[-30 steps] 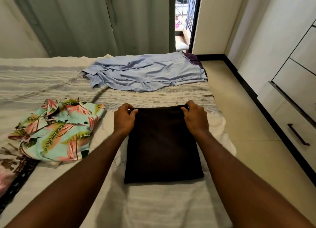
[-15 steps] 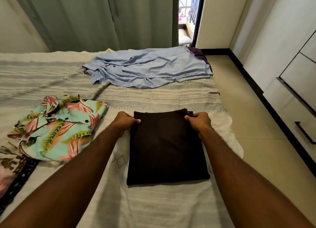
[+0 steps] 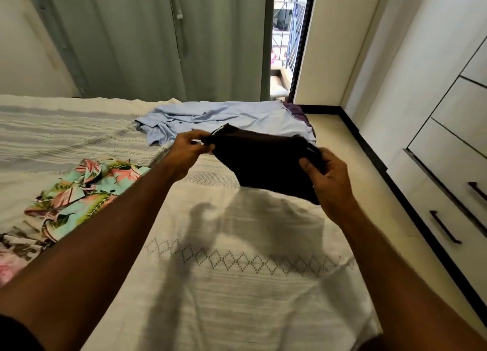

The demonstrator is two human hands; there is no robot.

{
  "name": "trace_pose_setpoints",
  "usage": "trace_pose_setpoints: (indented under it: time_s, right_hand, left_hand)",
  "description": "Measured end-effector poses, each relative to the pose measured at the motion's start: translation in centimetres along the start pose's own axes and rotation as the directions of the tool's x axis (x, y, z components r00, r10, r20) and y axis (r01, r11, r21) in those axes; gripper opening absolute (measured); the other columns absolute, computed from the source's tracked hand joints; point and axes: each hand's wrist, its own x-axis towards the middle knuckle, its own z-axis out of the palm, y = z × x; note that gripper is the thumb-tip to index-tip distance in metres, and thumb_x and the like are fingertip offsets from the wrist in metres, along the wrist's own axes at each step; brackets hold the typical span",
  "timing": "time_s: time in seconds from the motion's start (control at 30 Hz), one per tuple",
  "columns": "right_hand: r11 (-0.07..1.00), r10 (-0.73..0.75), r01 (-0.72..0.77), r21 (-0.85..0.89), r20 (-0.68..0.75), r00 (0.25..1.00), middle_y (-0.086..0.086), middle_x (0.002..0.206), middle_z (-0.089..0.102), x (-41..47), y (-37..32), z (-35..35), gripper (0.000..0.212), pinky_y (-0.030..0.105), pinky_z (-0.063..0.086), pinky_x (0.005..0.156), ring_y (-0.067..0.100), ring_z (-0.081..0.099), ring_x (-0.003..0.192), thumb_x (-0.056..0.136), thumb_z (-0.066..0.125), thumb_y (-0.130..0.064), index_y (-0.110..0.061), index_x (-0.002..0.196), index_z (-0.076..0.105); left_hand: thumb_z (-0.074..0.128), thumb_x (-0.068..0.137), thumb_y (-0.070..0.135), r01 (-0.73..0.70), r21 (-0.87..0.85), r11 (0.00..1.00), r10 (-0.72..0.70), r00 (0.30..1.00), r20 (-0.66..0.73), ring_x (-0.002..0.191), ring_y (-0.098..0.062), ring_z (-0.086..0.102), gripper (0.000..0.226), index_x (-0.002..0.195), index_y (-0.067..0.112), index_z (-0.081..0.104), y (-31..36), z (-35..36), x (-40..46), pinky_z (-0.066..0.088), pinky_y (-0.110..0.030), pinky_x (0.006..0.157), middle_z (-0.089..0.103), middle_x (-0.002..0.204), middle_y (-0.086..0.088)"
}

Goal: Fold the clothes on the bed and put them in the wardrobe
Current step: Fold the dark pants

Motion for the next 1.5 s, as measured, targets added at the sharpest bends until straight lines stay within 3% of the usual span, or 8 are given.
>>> trace_pose_setpoints:
  time_s: [0.17,0.3,0.57,0.7,0.87,1.13,1.3,1.5]
  right_hand:
    - [0.923,-0.019,0.164,-0.347,0.386,0.922,-0.015,0.093,0.066,-10.0,4.2,4.7,0.017,0.012,0.048,0.079,-0.009,0.062,0.087,0.088,0.074,-0.012,-0.018,0.103,0.069]
    - [0.836,0.134,0.353,-0.421,0.78,0.611,0.002,0.117,0.064,-16.7,7.3,9.0,0.028,0.027,0.049,0.091,0.016,0.062,0.106,0.09,0.062,-0.016,-0.014,0.118,0.068]
    - [0.542,0.076,0.807,-0.235,0.97,0.231,-0.013,0.145,0.044,-20.8,5.9,10.9,0.033,0.043,0.038,0.085,0.018,0.045,0.123,0.082,0.066,-0.035,-0.039,0.114,0.065]
    - [0.815,-0.084,0.52,-0.255,0.836,0.542,-0.009,0.132,0.061,-19.4,4.8,9.5,0.025,0.037,0.05,0.092,0.007,0.059,0.118,0.086,0.07,-0.043,-0.028,0.106,0.072]
    - [0.635,0.095,0.145,-0.759,0.263,0.96,-0.002,0.125,0.062,-13.0,8.4,6.5,0.028,0.049,0.05,0.093,0.025,0.06,0.115,0.092,0.063,-0.04,-0.025,0.115,0.065]
    - [0.503,0.587,-0.216,-0.836,0.147,0.796,0.018,0.146,0.052,-6.7,10.8,6.7,0.063,0.044,0.041,0.107,0.037,0.048,0.134,0.103,0.046,-0.05,-0.005,0.146,0.044]
    - [0.538,0.655,-0.234,-0.81,0.227,0.721,0.012,0.106,0.071,-5.0,9.6,8.9,0.053,0.029,0.043,0.078,0.029,0.066,0.102,0.096,0.056,-0.056,-0.006,0.106,0.072]
    - [0.612,0.61,-0.254,-0.749,0.242,0.755,0.004,0.097,0.066,-4.8,9.8,9.5,0.051,0.03,0.046,0.079,0.021,0.062,0.094,0.089,0.066,-0.059,-0.01,0.102,0.071]
  left_hand:
    - [0.064,0.086,-0.017,0.024,0.379,0.925,-0.078,0.988,0.129,0.058,-0.001,0.058,0.029,0.087,0.011,0.072,-6.2,-4.8,-5.8,0.04,-0.01,0.049,0.063,0.059,0.016]
    - [0.06,0.076,-0.029,0.05,0.571,0.82,-0.147,0.981,0.125,0.068,0.003,0.063,0.044,0.096,0.008,0.072,-11.1,-8.1,-12.2,0.043,-0.009,0.059,0.066,0.078,0.005]
    - [0.066,0.068,-0.022,0.183,0.518,0.836,-0.13,0.982,-0.137,0.071,-0.012,0.063,0.043,0.075,0.018,0.077,-14.3,-11.4,-18.3,0.044,-0.024,0.064,0.073,0.074,0.004]
    - [0.063,0.086,0.0,0.349,0.488,0.8,-0.141,0.9,-0.412,0.094,-0.036,0.067,0.017,0.094,0.009,0.074,-14.8,-10.7,-19.5,0.051,-0.033,0.081,0.072,0.099,-0.017]
    - [0.045,0.081,0.08,0.649,0.245,0.72,-0.496,0.729,-0.471,0.065,-0.034,0.072,0.078,0.085,0.006,0.069,-14.4,-7.6,-22.6,0.06,-0.037,0.057,0.074,0.081,-0.017]
    - [0.083,0.075,0.05,0.695,-0.139,0.705,-0.694,0.637,-0.336,0.084,-0.033,0.068,0.06,0.111,0.007,0.064,-12.7,-2.4,-23.7,0.06,-0.041,0.058,0.07,0.105,-0.017]
    - [0.082,0.075,0.05,0.709,0.008,0.706,-0.632,0.634,-0.446,0.108,-0.036,0.065,0.065,0.122,0.01,0.062,-11.8,-0.2,-24.3,0.055,-0.046,0.095,0.068,0.12,-0.014]
    - [0.063,0.091,0.055,0.689,0.286,0.666,-0.477,0.687,-0.548,0.122,-0.037,0.057,0.072,0.141,0.011,0.037,-9.2,4.4,-25.5,0.047,-0.047,0.097,0.058,0.132,-0.015]
